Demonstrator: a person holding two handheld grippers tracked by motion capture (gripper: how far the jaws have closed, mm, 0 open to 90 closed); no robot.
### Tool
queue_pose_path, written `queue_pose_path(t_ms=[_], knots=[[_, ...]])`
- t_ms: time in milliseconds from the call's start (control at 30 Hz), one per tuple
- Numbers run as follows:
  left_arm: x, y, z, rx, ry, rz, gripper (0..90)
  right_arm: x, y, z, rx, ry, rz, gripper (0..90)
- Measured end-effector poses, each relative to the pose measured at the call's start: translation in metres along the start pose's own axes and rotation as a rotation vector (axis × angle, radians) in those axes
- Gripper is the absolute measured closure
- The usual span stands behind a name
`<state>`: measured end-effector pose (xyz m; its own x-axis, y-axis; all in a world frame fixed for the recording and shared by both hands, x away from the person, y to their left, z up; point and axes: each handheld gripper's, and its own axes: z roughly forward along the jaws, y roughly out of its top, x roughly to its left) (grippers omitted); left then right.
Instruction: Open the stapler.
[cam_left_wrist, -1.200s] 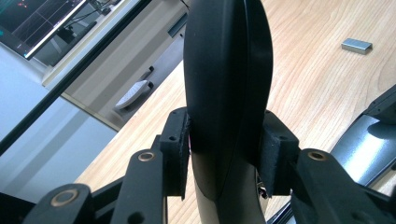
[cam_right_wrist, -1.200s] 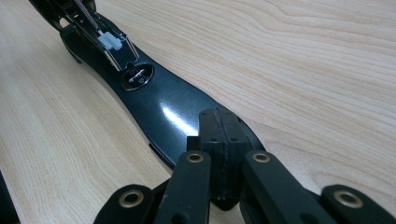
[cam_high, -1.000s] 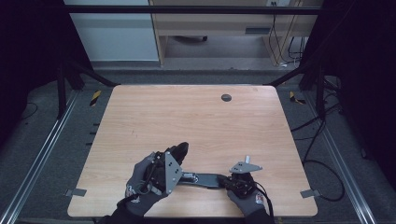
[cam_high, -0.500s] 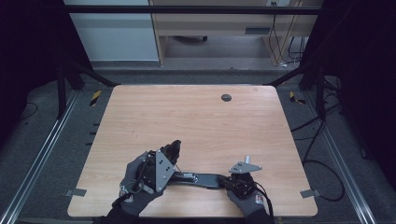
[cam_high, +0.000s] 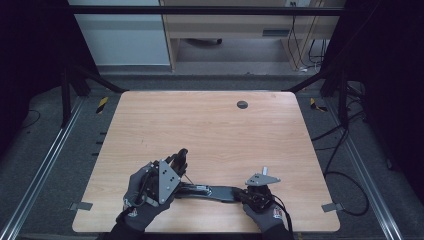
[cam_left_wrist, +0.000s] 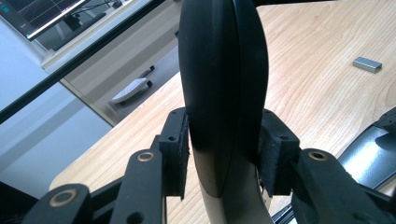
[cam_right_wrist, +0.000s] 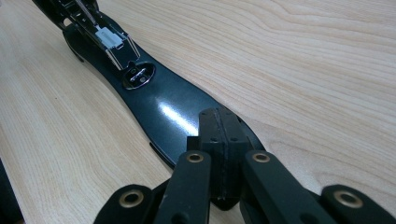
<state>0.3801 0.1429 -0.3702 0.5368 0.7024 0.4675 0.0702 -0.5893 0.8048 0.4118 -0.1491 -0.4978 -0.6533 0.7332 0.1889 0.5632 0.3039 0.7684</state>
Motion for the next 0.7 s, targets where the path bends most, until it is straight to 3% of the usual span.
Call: queue_pose_path(t_ms=[700], knots=[[0.012, -0.007, -0.005, -0.005, -0.001, -0.055, 58.1, 0.0, 0.0, 0.0, 0.002, -0.002, -0.007, 90.0]])
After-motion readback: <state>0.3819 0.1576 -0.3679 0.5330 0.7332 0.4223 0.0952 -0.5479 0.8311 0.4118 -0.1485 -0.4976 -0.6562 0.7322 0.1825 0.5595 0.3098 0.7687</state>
